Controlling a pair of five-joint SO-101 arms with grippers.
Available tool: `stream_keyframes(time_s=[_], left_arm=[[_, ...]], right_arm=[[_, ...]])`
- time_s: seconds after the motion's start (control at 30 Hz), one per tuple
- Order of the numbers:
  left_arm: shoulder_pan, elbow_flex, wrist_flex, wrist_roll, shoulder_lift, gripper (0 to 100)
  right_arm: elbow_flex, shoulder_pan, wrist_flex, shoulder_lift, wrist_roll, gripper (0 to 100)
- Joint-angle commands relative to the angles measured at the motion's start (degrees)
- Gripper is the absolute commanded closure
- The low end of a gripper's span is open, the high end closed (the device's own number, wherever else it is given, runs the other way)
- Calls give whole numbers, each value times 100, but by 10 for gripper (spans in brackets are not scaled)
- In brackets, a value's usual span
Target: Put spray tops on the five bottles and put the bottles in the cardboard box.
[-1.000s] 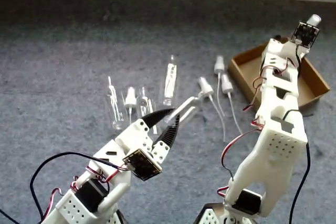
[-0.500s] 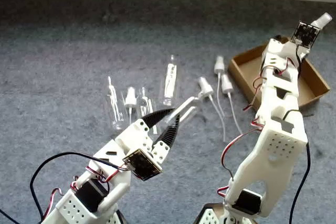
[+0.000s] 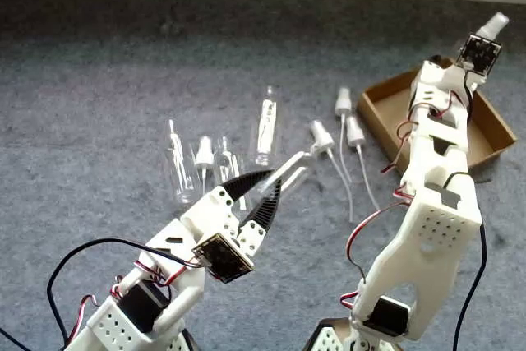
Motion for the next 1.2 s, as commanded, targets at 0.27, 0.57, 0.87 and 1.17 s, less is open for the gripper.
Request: stream_keyframes(time_s=[0.27,0.57,0.87,1.17], left_arm=[[66,127,105,35,-40,996],[66,127,141,35,-40,996],[66,127,141,35,-40,996],[66,127,141,35,-40,996]], right_arm=[[-330,40,-198,-145,62,814],[215,127,-1525,-189,747,814],[1411,-48,-3081,-145,1705,814],[1464,-13,-3099,-127,642,814]])
